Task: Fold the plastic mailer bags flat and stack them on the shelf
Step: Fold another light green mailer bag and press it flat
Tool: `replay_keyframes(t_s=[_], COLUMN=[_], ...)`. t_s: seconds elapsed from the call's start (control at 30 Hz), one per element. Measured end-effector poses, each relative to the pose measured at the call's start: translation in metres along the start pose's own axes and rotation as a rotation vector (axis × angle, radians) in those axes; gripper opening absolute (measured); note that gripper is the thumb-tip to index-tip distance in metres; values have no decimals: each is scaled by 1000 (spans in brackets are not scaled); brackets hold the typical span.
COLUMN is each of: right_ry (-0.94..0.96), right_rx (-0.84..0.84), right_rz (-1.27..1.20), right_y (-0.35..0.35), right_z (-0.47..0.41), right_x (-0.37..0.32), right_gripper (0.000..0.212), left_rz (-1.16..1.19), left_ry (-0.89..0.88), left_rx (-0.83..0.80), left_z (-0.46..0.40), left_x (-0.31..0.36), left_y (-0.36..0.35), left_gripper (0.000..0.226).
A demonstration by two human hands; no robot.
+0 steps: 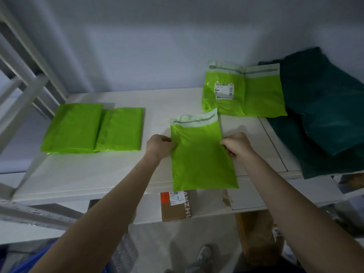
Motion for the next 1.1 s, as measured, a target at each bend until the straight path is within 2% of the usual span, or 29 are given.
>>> replay_keyframes(t_s=[0.1, 0.23, 0.33, 0.5, 0.63, 0.77, 0.97, 1.1], right_ry=[6, 61, 72, 122, 125, 96, 53, -16], right_rx=[-12, -5, -41, -16, -87, -99, -164, -163], right_rz=[-37, -72, -127, -258, -441, -536, -606, -674], right_y=[-2, 1, 3, 11, 7, 10, 9, 13], right_z=[1, 1, 1, 2, -4, -5, -13, -17], right_x=[0, -2, -7, -15, -20, -26, -26, -19], right_gripper=[25, 27, 23, 8, 19, 29, 27, 53], left_rz=[164, 272, 399, 567, 644, 691, 506, 477], left_ry=[4, 4, 32, 30, 69, 88, 0, -31], left_rx=[-28, 12, -8, -88, -147, -194, -180, -166], left_z=[2, 3, 4, 6, 4, -2, -14, -21], left_x=[-3, -1, 2, 17, 23, 27, 33, 29], left_y=[-2, 4, 5, -3, -11, -15, -20, -21], left_gripper=[24, 11, 6, 4, 18, 33, 22, 41])
Point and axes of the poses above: each hand's wrist, its own z-axis away from the middle knuckle, its own y-axis out of the back of the hand, x = y × z, the point moved 6 cm from there along -z, towards the middle knuckle, and after that the axes turned 3 degrees about -x, right-handed, at the moved point
